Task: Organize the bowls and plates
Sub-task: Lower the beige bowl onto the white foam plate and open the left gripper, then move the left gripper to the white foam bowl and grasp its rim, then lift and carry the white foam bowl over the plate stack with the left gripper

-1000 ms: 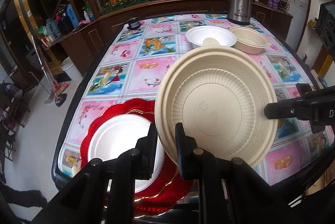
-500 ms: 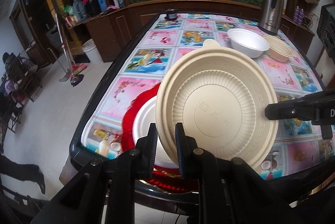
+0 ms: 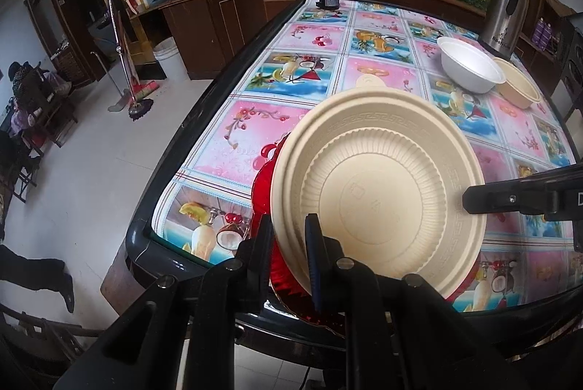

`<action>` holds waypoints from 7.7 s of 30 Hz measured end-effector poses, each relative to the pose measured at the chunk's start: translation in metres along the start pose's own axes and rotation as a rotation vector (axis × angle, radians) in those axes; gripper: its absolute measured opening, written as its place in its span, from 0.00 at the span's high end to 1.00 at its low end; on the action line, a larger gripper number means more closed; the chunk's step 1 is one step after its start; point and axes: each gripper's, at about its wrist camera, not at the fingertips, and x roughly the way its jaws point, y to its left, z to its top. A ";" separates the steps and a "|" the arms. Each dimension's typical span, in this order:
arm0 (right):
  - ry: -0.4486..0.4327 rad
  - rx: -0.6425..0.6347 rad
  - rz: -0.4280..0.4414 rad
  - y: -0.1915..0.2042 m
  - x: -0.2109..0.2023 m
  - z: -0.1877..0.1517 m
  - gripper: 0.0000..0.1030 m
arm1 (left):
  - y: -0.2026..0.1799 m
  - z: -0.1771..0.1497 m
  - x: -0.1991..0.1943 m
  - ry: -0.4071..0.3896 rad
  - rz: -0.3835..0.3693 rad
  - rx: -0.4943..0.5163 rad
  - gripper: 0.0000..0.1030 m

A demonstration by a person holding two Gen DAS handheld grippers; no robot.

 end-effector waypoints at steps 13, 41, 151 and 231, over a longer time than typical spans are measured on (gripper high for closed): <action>0.030 0.033 0.006 -0.007 0.013 0.008 0.85 | 0.001 0.008 0.020 0.042 0.009 0.022 0.83; 0.118 -0.251 0.022 0.037 0.029 -0.019 0.73 | -0.011 0.055 0.054 0.049 -0.021 0.167 0.64; -0.284 0.541 -0.028 -0.251 -0.121 0.060 0.88 | -0.234 0.220 0.131 0.241 -0.394 0.160 0.81; -0.214 0.040 -0.152 -0.086 -0.130 -0.050 0.88 | -0.145 0.030 -0.033 -0.107 -0.107 0.290 0.80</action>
